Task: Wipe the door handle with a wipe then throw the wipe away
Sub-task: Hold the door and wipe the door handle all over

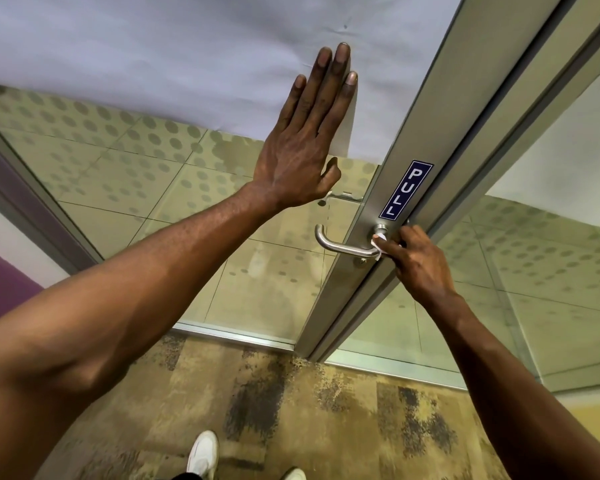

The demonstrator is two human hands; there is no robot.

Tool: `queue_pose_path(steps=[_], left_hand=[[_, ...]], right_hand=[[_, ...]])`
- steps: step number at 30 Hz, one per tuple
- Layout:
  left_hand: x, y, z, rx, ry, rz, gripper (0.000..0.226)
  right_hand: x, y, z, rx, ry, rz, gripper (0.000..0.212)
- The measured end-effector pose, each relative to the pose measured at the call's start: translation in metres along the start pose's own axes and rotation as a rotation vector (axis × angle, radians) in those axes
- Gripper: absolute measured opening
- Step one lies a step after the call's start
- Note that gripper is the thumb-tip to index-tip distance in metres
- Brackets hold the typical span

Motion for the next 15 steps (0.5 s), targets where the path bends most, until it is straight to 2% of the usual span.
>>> queue_pose_path(steps=[6, 12, 15], left_hand=[[-0.003, -0.002, 0.0, 0.005, 0.017, 0.01, 0.11], [0.0, 0.002, -0.001, 0.02, 0.002, 0.019, 0.11], [0.001, 0.002, -0.002, 0.026, -0.007, 0.02, 0.111]], right_hand=[[-0.002, 0.0, 0.006, 0.016, 0.061, -0.042, 0.05], [0.004, -0.005, -0.005, -0.014, 0.023, 0.018, 0.049], [0.009, -0.006, -0.013, 0.009, -0.011, 0.019, 0.04]])
Point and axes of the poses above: each hand's wrist, its own z-axis towards the middle knuckle, its own y-axis out of the back of the hand, x = y × z, the point moved 2 cm from there along z, towards the middle knuckle, and after that the axes turned 8 degrees about -y, right-handed, at the moved point
